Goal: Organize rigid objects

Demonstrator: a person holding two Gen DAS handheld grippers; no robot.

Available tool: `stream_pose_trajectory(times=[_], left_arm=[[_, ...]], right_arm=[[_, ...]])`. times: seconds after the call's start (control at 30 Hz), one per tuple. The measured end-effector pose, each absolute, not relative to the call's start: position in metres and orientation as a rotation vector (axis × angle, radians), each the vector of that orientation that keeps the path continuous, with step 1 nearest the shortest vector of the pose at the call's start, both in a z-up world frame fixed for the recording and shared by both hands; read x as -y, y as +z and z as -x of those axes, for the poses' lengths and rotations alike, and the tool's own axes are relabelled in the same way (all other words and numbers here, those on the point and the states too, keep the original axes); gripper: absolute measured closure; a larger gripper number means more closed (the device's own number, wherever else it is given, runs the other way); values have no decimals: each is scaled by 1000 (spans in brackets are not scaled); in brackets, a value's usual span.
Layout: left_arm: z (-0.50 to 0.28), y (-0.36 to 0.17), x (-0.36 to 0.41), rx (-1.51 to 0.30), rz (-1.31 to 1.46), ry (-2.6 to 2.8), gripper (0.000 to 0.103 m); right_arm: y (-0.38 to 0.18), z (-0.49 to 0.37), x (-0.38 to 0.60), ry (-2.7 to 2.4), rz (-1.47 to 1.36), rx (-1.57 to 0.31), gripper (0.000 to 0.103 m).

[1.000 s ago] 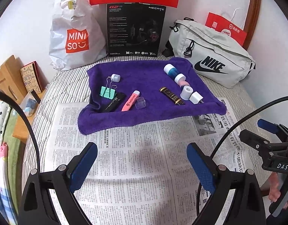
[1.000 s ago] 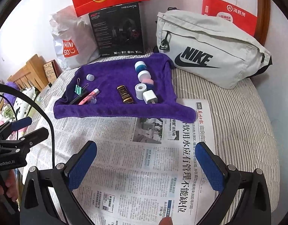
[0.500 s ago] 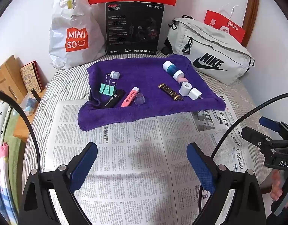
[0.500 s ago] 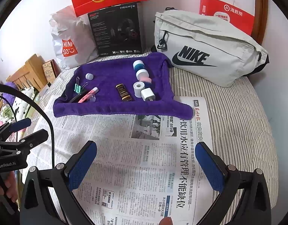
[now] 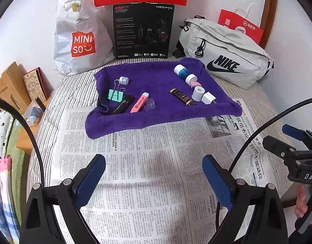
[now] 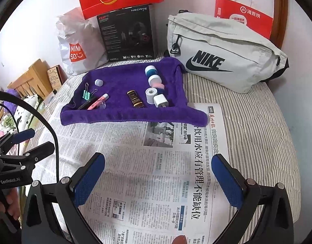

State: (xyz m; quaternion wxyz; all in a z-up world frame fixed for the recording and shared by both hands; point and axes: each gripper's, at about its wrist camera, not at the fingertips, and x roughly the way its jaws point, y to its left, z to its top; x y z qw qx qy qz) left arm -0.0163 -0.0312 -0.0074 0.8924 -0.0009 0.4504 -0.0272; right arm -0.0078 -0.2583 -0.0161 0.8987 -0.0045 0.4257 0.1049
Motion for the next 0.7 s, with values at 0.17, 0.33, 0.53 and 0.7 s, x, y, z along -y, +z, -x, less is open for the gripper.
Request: stream_pose_trajectory(times=[0.17, 0.33, 0.53, 0.7], left_arm=[[19, -6, 32, -933, 1, -61, 7], [20, -6, 32, -933, -3, -55, 7], [20, -5, 32, -933, -4, -55, 7], [20, -5, 32, -933, -3, -55, 7]], right_arm=[[-13, 13, 260, 214, 8, -875, 0], [-13, 14, 260, 213, 8, -875, 0], [-12, 14, 261, 212, 11, -877, 0], [-12, 14, 261, 213, 10, -876, 0]])
